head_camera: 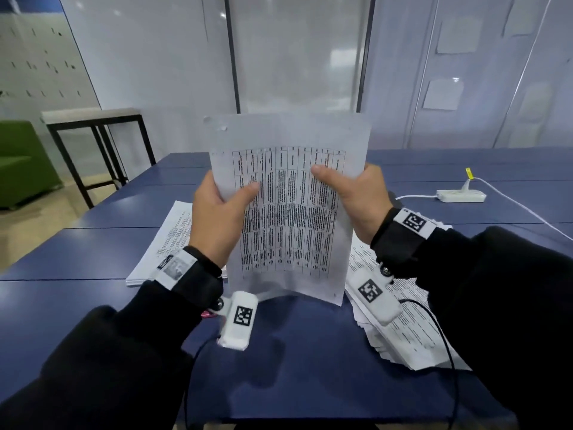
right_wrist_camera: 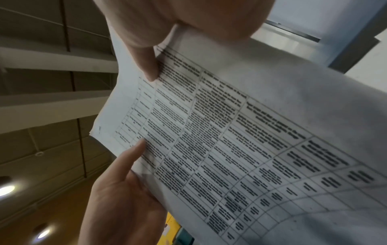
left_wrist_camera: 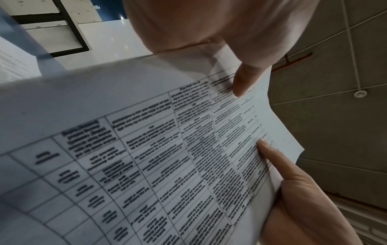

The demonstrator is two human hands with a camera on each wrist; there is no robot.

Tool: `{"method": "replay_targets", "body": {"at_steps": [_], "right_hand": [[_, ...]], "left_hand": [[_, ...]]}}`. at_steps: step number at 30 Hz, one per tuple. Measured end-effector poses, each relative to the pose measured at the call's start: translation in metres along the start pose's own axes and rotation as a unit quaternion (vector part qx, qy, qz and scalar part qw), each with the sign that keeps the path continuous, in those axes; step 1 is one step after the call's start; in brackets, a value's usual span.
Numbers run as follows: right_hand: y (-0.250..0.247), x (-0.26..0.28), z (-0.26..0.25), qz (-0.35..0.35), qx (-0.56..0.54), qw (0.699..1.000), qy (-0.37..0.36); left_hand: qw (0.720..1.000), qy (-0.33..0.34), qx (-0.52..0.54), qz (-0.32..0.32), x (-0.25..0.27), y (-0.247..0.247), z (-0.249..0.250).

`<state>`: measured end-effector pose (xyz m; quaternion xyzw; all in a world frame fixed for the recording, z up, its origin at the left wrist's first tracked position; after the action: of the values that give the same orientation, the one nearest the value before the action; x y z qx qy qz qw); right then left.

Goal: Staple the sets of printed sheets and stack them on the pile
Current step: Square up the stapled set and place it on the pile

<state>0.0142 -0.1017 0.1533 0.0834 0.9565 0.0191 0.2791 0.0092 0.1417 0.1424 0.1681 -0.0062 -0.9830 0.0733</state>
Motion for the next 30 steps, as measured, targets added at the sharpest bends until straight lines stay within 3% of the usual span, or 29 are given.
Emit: {"method": "replay_targets", "body": {"at_steps": [3, 9, 14, 30], "right_hand": [[0.0, -0.005, -0.002, 0.001, 0.008, 1.0, -0.002], [-0.001, 0.016, 0.017, -0.024, 0.004, 0.999, 0.03], [0.0, 0.011, 0.004, -0.019, 0.0, 1.0, 0.014], [-0.002, 0.034, 0.041, -0.025, 0.001, 0.999, 0.046]], "left_hand": [[1.0, 0.01, 0.007, -0.002, -0.004, -0.001, 0.007], [0.999, -0.031, -0.006, -0.03, 0.011, -0.001, -0.026], [0.999, -0.027, 0.011, -0.023, 0.002, -0.006, -0.021], [0.997, -0.067, 0.001, -0.03, 0.023, -0.005, -0.057]]}}
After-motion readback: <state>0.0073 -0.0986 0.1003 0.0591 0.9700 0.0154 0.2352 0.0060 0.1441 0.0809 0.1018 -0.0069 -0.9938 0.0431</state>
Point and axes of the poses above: each hand's wrist, its own x-axis away from the middle knuckle, its own y-axis out of the palm, z = x × y, the point moved 9 cm from there along -x, towards the middle knuckle, and after that the axes turned 8 degrees about -y, right-handed, at the moved point
